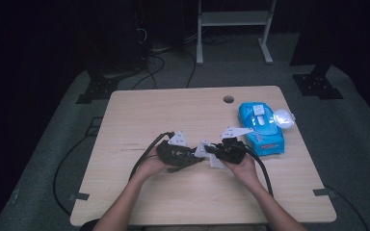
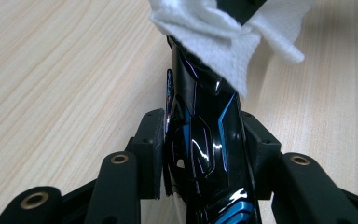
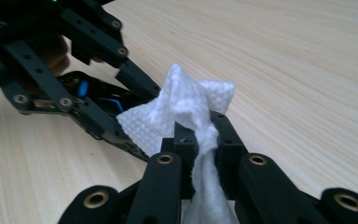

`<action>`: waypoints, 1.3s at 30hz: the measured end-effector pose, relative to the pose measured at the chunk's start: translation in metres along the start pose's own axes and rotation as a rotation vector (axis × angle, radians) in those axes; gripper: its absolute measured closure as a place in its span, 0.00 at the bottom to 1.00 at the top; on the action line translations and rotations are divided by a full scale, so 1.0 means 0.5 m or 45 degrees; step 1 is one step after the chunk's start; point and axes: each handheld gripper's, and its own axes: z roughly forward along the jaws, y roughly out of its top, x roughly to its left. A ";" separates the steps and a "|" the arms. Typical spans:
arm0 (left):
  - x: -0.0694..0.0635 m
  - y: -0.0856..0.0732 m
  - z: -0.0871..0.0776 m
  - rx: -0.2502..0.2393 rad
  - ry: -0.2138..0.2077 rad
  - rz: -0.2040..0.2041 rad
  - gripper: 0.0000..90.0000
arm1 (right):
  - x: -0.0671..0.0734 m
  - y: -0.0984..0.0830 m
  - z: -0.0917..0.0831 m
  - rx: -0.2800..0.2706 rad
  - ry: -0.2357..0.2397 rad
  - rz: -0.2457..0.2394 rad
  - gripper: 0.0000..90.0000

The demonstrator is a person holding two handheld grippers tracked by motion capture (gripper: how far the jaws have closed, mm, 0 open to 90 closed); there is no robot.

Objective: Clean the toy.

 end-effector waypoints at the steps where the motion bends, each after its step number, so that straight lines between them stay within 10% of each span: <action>1: 0.000 -0.001 0.000 -0.002 0.001 -0.003 0.63 | 0.005 0.003 -0.001 -0.006 -0.004 -0.015 0.91; 32: 0.002 -0.005 -0.007 0.013 0.006 0.021 0.63 | -0.005 0.005 -0.001 -0.002 -0.039 -0.011 0.91; 39: -0.001 -0.002 -0.014 0.065 0.006 0.071 0.63 | -0.039 -0.010 -0.021 -0.020 -0.067 0.091 0.91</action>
